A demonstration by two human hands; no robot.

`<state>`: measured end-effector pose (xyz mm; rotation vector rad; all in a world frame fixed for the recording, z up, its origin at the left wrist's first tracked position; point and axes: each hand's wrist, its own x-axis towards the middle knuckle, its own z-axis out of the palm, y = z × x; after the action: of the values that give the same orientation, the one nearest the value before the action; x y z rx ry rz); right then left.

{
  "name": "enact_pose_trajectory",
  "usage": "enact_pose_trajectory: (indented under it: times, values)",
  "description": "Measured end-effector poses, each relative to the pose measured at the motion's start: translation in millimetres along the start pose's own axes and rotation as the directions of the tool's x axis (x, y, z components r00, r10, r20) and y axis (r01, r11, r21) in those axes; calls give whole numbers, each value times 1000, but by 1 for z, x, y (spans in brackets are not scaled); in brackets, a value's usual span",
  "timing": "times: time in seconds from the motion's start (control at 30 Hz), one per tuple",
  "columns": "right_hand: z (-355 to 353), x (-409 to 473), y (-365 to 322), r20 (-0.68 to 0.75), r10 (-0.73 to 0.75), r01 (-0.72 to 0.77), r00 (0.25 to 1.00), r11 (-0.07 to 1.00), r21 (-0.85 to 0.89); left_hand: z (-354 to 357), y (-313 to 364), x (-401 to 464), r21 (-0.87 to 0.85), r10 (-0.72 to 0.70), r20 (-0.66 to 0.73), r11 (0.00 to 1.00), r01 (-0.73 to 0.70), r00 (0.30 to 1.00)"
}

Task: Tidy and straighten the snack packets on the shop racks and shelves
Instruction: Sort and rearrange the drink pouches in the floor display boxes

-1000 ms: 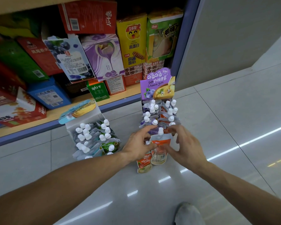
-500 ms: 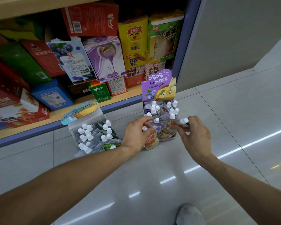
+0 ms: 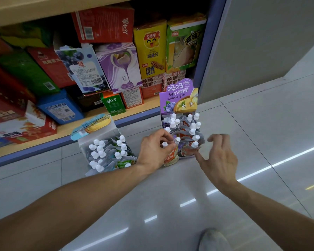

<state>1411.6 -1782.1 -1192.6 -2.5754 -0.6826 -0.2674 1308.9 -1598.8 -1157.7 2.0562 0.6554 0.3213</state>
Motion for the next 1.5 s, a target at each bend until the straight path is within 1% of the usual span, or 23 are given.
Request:
enact_pose_trajectory:
  times: [0.03, 0.07, 0.1, 0.13, 0.17, 0.2, 0.27, 0.33, 0.4, 0.47, 0.53, 0.6, 0.67, 0.77, 0.87, 0.9, 1.03, 1.13, 1.2, 1.27, 1.4, 1.5]
  values:
    - [-6, -10, -2, -38, -34, 37, 999, 997, 71, 0, 1, -2, -19, 1, 3, 1000, -1, 1000]
    - [-12, -20, -3, -20, -96, 98, 995, 984, 147, 1, 4, -4, -47, 0, 9, 999, 1, 1000]
    - [-14, -28, -6, 55, -156, 139, 986, 963, 231, 2, 6, -7, -79, -1, 23, 997, 3, 1000]
    - [-15, -33, -10, 161, -193, 135, 968, 940, 315, 4, 9, -8, -110, 5, 43, 994, 0, 999]
    - [-15, -34, -14, 259, -201, 91, 945, 919, 383, 7, 13, -11, -139, 18, 66, 990, -9, 998]
    - [-13, -32, -18, 323, -186, 29, 928, 900, 435, 11, 17, -13, -167, 35, 85, 986, -20, 996]
    - [-9, -23, -25, 375, -133, -71, 917, 873, 483, 17, 23, -16, -222, 61, 118, 974, -34, 991]
    - [-5, -15, -24, 371, -105, -91, 923, 876, 474, 22, 25, -17, -236, 103, 134, 969, -69, 986]
    - [-3, -8, -16, 350, -68, -117, 934, 869, 481, 23, 22, -17, -149, 138, 155, 982, -115, 978]
    - [-4, -2, -5, 317, -22, -159, 948, 831, 533, 18, 14, -13, 63, 179, 214, 979, -196, 960]
    - [-5, 5, 3, 301, 44, -217, 953, 791, 572, 12, 3, -9, 295, 254, 278, 895, -334, 926]
    - [-4, 11, 8, 280, 79, -235, 957, 774, 588, 7, -8, -5, 450, 316, 330, 775, -443, 889]
    - [0, 14, 7, 260, 91, -231, 961, 780, 581, 5, -15, -5, 540, 312, 389, 685, -489, 867]
    - [6, 14, 0, 235, 88, -218, 968, 761, 611, 8, -20, -11, 615, 302, 469, 563, -552, 830]
    - [10, 16, -4, 231, 109, -232, 967, 753, 616, 10, -26, -14, 667, 277, 511, 469, -579, 814]
    - [10, 17, -3, 232, 126, -246, 964, 749, 615, 10, -27, -14, 665, 256, 534, 461, -587, 806]
    - [6, 13, 2, 208, 184, -275, 961, 736, 619, 24, -24, -14, 570, 188, 582, 600, -562, 791]
    - [5, 3, 7, 184, 234, -297, 955, 729, 616, 41, -26, -14, 552, 74, 582, 695, -460, 810]
    - [8, -1, 13, 175, 270, -320, 947, 731, 603, 51, -27, -16, 563, 2, 588, 718, -411, 809]
    - [8, 0, 16, 190, 270, -329, 944, 713, 620, 55, -25, -16, 565, -36, 595, 729, -387, 803]
    - [6, 6, 16, 248, 220, -331, 944, 652, 683, 54, -27, -7, 533, -32, 620, 751, -390, 784]
    - [7, 7, 16, 273, 186, -327, 944, 645, 691, 51, -32, -3, 506, 9, 640, 748, -430, 768]
